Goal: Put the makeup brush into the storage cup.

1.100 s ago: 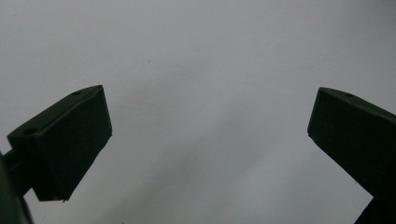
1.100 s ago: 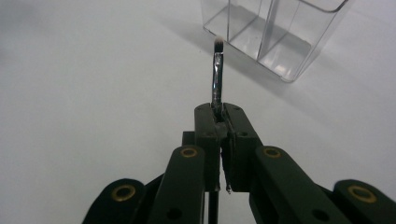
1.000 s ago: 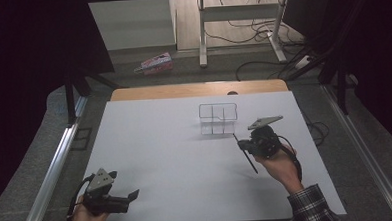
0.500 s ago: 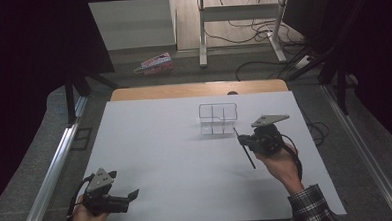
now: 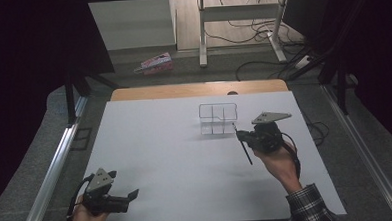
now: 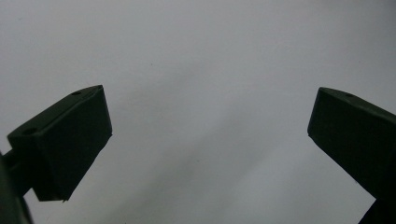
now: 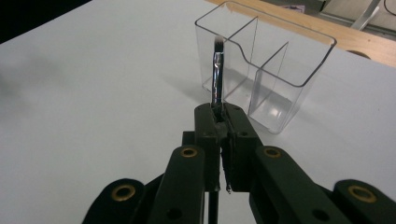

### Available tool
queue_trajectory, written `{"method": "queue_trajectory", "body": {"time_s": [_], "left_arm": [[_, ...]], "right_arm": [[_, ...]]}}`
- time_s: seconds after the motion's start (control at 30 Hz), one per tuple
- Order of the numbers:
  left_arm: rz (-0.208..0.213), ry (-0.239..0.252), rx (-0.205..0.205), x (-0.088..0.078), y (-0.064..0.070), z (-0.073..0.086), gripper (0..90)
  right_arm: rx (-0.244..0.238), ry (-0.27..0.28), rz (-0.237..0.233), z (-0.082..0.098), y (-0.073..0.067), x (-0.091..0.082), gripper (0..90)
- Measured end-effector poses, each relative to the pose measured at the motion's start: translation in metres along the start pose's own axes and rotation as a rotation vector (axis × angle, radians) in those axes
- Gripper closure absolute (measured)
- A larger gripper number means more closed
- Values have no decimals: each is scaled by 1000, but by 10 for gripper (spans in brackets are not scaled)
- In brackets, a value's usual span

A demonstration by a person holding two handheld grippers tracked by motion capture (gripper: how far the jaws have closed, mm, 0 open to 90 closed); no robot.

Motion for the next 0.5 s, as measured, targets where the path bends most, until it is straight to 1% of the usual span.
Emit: {"method": "queue_trajectory", "body": {"time_s": [0.3,0.4,0.5], "left_arm": [[-2,3,-2,0,0,0,1],[0,2,-1,0,0,0,1],[0,2,0,0,0,0,0]], "right_arm": [[-15,48,1,-13,-3,-3,850],[-10,62,-1,-16,-3,-4,850],[-1,92,-5,-21,-1,-6,850]]}}
Point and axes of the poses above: each handheld gripper's, and its own axes: x roughly forward along the jaws, z roughly out of its underside, y roughly to its right, the point moved 8 cm from there along x, roughly forward along the jaws, and after that the axes turned 1 degree about -y, right-handed, at the moved point
